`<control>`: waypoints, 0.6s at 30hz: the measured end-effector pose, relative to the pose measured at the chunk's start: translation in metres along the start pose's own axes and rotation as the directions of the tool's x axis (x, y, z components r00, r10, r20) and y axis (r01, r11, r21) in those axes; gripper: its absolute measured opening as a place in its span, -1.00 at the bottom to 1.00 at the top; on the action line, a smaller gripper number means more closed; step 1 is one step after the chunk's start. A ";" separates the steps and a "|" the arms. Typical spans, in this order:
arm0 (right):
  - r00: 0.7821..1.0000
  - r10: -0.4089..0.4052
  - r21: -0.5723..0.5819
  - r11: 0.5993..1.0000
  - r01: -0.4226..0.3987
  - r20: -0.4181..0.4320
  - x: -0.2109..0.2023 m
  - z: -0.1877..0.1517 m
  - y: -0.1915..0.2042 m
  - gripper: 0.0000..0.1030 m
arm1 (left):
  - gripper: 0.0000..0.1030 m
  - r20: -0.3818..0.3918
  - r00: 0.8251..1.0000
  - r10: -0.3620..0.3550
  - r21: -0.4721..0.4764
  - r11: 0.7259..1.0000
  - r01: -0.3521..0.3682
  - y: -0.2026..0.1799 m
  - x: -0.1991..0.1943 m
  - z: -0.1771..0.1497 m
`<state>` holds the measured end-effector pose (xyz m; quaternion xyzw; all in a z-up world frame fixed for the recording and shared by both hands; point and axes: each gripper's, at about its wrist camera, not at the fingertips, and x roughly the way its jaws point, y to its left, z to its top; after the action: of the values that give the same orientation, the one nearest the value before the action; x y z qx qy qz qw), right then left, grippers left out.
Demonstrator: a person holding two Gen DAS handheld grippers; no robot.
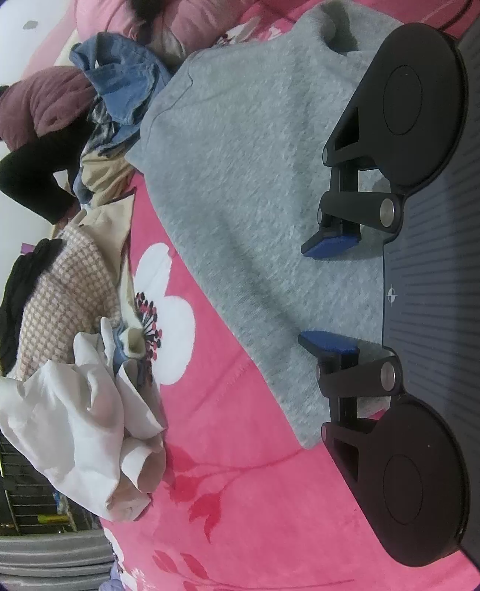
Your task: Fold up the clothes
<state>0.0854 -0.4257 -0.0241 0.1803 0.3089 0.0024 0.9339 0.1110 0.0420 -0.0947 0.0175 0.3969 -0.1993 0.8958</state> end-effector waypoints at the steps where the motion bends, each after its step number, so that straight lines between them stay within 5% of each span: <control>1: 1.000 0.003 0.014 1.000 -0.003 -0.023 0.003 -0.011 -0.002 -0.86 | -0.13 0.000 1.000 0.002 -0.002 1.000 -0.002 0.000 0.000 0.000; 4: 0.969 -0.228 -0.072 0.972 0.222 -0.091 0.035 -0.042 -0.008 -0.91 | -0.13 0.000 1.000 0.008 -0.005 1.000 -0.008 -0.001 0.000 0.000; 5: 0.946 -0.315 -0.104 0.946 0.306 -0.080 0.040 -0.051 -0.009 -0.64 | -0.12 -0.003 1.000 0.012 -0.007 1.000 -0.012 -0.002 0.000 0.001; 6: 0.928 -0.369 -0.101 0.926 0.363 -0.048 0.036 -0.054 -0.007 -0.65 | -0.12 -0.006 1.000 0.016 -0.009 1.000 -0.016 -0.002 0.000 0.002; 14: 0.946 -0.269 0.048 0.963 0.265 0.179 -0.087 -0.049 0.019 -0.66 | 0.00 -0.001 0.999 0.041 -0.015 0.999 -0.041 -0.010 -0.003 0.005; 18: 0.957 -0.176 0.091 0.983 0.160 0.228 -0.145 -0.047 0.031 -0.65 | 0.01 0.000 0.999 -0.043 0.021 0.999 0.043 -0.021 -0.016 0.003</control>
<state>-0.0559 -0.3974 0.0347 0.1857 0.2101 -0.1094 0.9536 0.0958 0.0277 -0.0787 0.0185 0.3947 -0.2225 0.8913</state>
